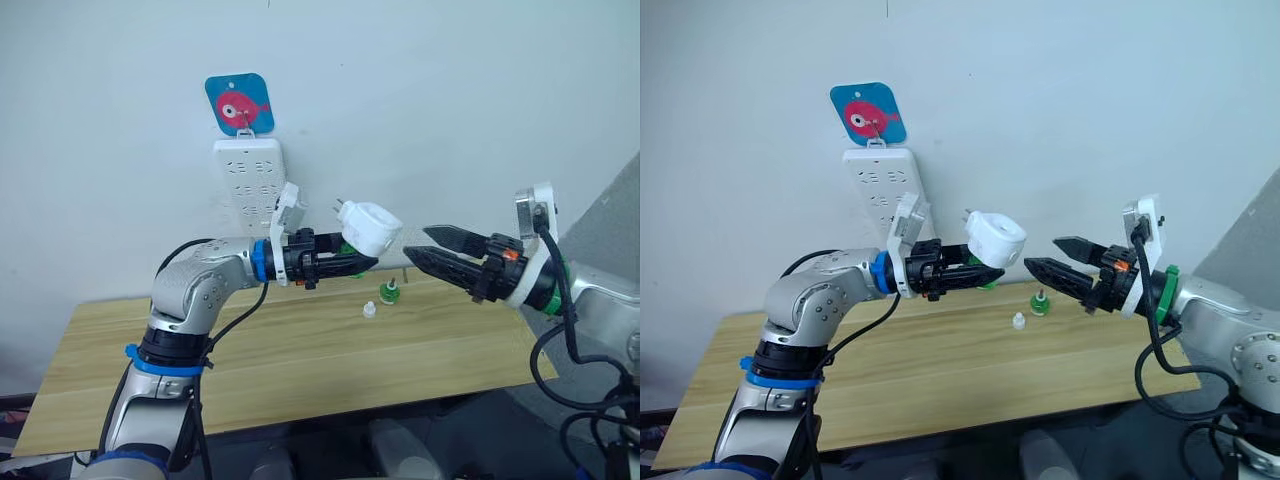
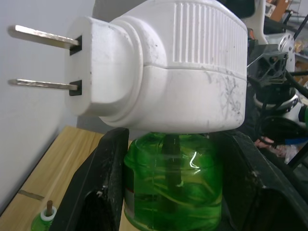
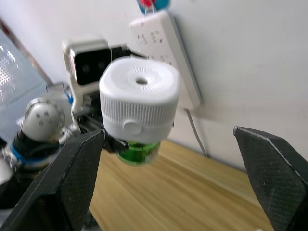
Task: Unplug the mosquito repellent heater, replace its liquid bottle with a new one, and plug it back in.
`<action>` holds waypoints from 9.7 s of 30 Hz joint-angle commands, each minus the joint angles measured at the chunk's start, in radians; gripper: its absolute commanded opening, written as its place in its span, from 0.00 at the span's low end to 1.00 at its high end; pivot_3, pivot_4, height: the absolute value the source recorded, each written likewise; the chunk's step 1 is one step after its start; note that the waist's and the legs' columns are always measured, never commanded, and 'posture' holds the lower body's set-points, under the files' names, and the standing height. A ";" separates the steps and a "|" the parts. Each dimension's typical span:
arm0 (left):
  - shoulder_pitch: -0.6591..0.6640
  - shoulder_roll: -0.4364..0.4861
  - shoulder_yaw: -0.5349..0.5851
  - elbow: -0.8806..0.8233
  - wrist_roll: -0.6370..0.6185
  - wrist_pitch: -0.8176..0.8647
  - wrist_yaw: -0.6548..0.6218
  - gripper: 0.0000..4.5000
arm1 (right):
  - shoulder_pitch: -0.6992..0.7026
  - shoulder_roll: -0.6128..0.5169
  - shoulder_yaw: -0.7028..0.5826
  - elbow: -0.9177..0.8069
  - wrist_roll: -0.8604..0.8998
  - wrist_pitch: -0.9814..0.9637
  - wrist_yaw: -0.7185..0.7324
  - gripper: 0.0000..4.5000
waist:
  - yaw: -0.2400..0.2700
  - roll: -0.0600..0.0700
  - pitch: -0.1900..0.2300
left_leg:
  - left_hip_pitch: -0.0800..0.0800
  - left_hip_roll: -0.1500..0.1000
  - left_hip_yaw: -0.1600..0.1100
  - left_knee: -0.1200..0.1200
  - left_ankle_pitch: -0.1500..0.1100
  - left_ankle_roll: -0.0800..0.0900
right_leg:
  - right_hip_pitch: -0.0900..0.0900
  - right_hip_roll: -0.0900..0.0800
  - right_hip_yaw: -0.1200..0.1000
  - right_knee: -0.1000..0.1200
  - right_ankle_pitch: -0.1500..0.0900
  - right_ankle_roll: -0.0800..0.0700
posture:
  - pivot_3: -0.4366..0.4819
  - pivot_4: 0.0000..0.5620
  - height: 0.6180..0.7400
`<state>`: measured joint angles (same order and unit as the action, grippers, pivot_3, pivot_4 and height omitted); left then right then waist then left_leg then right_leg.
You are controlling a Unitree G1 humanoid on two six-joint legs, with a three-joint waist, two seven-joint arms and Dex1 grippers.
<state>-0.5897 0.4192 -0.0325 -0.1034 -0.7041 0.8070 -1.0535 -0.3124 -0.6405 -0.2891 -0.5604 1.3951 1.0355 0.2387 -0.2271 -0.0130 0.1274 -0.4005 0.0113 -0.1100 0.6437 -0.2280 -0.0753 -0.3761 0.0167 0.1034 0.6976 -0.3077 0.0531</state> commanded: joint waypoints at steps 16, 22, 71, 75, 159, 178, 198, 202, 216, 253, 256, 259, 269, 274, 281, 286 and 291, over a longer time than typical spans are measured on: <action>-0.013 -0.023 0.035 -0.063 -0.063 -0.001 0.078 0.51 | -0.143 0.159 0.184 0.038 -0.005 -0.119 -0.172 1.00 | -0.001 0.000 0.000 | 0.000 0.000 -0.001 0.000 0.000 0.000 | 0.000 0.000 0.000 0.000 0.000 0.000 | 0.19 0.08 1.00; -0.021 -0.025 0.037 -0.077 -0.083 0.011 0.108 0.51 | -0.163 0.190 0.209 0.062 -0.023 -0.124 -0.157 1.00 | -0.001 0.001 0.000 | 0.000 0.000 -0.001 0.000 0.000 0.000 | 0.000 0.000 0.000 0.000 0.001 -0.001 | 0.20 0.07 1.00; 0.318 0.139 0.178 -0.104 0.112 -0.291 0.179 1.00 | -0.166 0.127 0.295 -0.063 -0.433 -0.212 -0.055 0.67 | 0.004 0.002 -0.004 | 0.000 0.001 -0.001 -0.001 0.000 0.000 | -0.001 0.000 0.000 0.000 0.001 -0.002 | 0.22 0.09 1.00; 0.363 0.161 0.317 -0.045 0.119 -0.316 0.265 1.00 | -0.147 0.086 0.318 -0.108 -0.527 -0.207 -0.045 0.67 | 0.008 0.002 -0.004 | 0.000 0.000 -0.001 -0.001 0.000 0.000 | -0.001 -0.001 0.000 0.000 0.000 -0.001 | 0.23 0.10 1.00; -0.091 0.148 0.145 0.442 0.320 -0.410 0.070 0.29 | -0.444 0.554 0.511 0.340 -1.005 -0.101 -0.125 0.67 | 0.010 0.001 -0.003 | 0.000 -0.001 -0.005 -0.002 0.000 0.000 | 0.000 -0.002 -0.005 0.000 0.003 -0.005 | 0.24 0.11 1.00; -0.090 0.148 0.142 0.438 0.320 -0.406 0.069 0.29 | -0.446 0.565 0.540 0.340 -1.077 -0.091 -0.026 0.67 | 0.007 0.001 -0.003 | 0.000 -0.001 -0.005 -0.002 0.000 0.000 | 0.000 -0.002 -0.005 0.000 0.003 -0.005 | 0.24 0.11 1.00; -0.072 0.150 0.139 0.401 0.313 -0.376 0.060 0.29 | -0.454 0.599 0.564 0.409 -1.168 -0.186 0.012 0.67 | 0.004 0.001 -0.003 | 0.000 -0.001 -0.005 -0.002 0.000 0.000 | 0.000 -0.002 -0.005 0.000 0.003 -0.005 | 0.24 0.12 1.00; -0.069 0.148 0.139 0.393 0.310 -0.367 0.058 0.29 | -0.468 0.615 0.575 0.448 -1.191 -0.211 0.017 0.67 | 0.003 0.001 -0.003 | 0.000 -0.001 -0.005 -0.002 0.000 0.000 | 0.000 -0.002 -0.004 0.000 0.003 -0.005 | 0.24 0.12 1.00; -0.061 0.144 0.139 0.378 0.306 -0.355 0.054 0.29 | -0.511 0.676 0.551 0.566 -1.211 -0.257 0.063 0.67 | -0.014 0.001 -0.004 | 0.002 -0.001 -0.005 -0.002 0.000 -0.001 | 0.001 -0.001 -0.005 0.001 0.003 -0.005 | 0.24 0.12 1.00; -0.094 0.211 0.157 0.523 0.373 -0.543 0.046 0.69 | -0.289 0.270 0.545 0.042 -1.050 -0.026 0.335 1.00 | 0.000 0.001 -0.004 | 0.001 -0.001 -0.006 -0.005 0.000 -0.001 | -0.001 -0.001 -0.005 -0.001 -0.001 0.001 | 0.25 0.11 1.00; -0.078 0.233 0.171 0.517 0.383 -0.552 0.059 0.89 | -0.302 0.267 0.545 0.050 -1.052 -0.048 0.338 1.00 | 0.002 0.000 -0.004 | 0.000 -0.001 -0.006 -0.005 0.000 -0.001 | -0.001 -0.002 -0.005 -0.001 0.000 -0.002 | 0.26 0.12 1.00; -0.007 0.288 0.190 0.453 0.368 -0.528 0.031 0.99 | -0.297 0.263 0.545 0.041 -1.047 -0.085 0.355 1.00 | 0.001 0.001 -0.004 | -0.001 -0.001 -0.005 -0.007 0.000 -0.001 | -0.002 -0.003 -0.004 -0.002 0.002 -0.004 | 0.27 0.13 1.00; 0.282 0.461 0.297 0.172 0.292 -0.435 -0.045 1.00 | -0.274 0.288 0.558 0.051 -1.028 -0.207 0.394 0.96 | 0.015 0.000 -0.001 | 0.000 0.000 -0.004 -0.009 0.000 -0.001 | -0.004 -0.002 -0.003 -0.001 -0.001 0.000 | 0.34 0.17 1.00; 0.474 0.500 0.379 -0.077 0.167 -0.302 -0.070 1.00 | -0.274 0.355 0.622 0.116 -1.089 -0.261 0.349 0.62 | 0.033 0.000 0.000 | 0.001 0.002 -0.002 -0.013 0.000 -0.001 | -0.005 -0.003 -0.002 -0.001 -0.002 -0.002 | 0.38 0.17 1.00; 0.636 0.428 0.432 -0.317 0.088 -0.242 0.036 1.00 | -0.273 0.462 0.699 0.236 -1.192 -0.358 0.262 0.07 | 0.064 -0.001 0.001 | 0.002 0.002 -0.003 -0.014 0.000 -0.001 | -0.005 -0.002 -0.003 0.000 -0.004 -0.005 | 0.39 0.15 1.00; 0.718 0.345 0.437 -0.404 0.091 -0.280 0.112 1.00 | -0.281 0.522 0.712 0.309 -1.246 -0.425 0.219 0.01 | 0.078 -0.001 0.000 | 0.002 0.002 -0.002 -0.014 0.001 -0.001 | -0.005 -0.003 -0.003 0.000 -0.004 -0.006 | 0.39 0.14 1.00; 0.763 0.297 0.422 -0.449 0.120 -0.341 0.143 1.00 | -0.286 0.561 0.704 0.358 -1.279 -0.457 0.194 0.01 | 0.086 -0.001 0.000 | 0.003 0.002 -0.002 -0.014 0.001 -0.001 | -0.005 -0.002 -0.003 0.000 -0.002 -0.010 | 0.39 0.14 1.00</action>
<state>0.1678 0.7174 0.3764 -0.5221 -0.5935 0.5041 -0.9184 -0.5741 -0.0894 0.4251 -0.1872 0.1297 0.6080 0.4403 -0.1407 -0.0140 0.1277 -0.3980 0.0130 -0.1124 0.6299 -0.2274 -0.0767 -0.3808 0.0150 0.1000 0.6973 -0.3093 0.0435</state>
